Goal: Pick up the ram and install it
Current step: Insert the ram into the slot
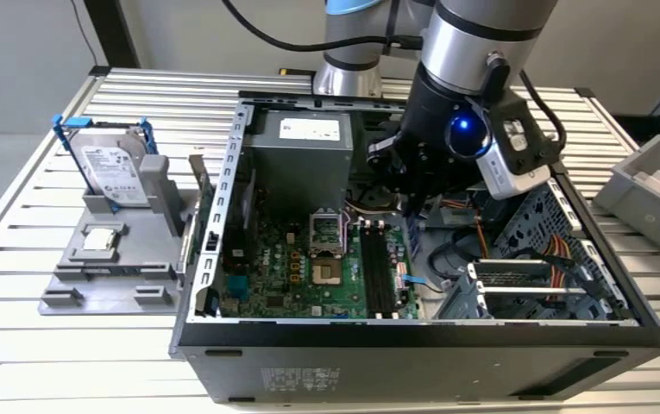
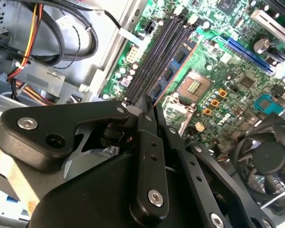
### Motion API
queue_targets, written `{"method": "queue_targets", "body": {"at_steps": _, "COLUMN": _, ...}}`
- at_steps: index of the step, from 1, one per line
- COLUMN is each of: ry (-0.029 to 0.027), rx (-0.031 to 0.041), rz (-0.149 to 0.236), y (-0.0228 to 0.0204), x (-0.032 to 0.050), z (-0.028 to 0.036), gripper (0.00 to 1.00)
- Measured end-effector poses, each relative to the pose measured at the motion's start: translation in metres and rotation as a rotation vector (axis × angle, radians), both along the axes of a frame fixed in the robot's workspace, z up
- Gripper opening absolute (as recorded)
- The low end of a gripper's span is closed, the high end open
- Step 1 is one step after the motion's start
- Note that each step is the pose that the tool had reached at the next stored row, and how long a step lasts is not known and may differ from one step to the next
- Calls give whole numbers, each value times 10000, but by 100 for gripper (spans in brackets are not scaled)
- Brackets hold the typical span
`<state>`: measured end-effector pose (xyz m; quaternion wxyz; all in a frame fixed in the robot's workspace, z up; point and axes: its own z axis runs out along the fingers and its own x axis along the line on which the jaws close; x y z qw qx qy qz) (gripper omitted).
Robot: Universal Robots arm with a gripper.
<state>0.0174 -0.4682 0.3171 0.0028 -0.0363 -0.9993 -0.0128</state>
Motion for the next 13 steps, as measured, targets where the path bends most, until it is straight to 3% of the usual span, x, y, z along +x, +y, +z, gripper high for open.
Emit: {"method": "queue_targets", "body": {"at_steps": 13, "ry": -1, "rx": -1, "rz": -3, "y": 0, "x": 0, "z": -77, "gripper": 0}}
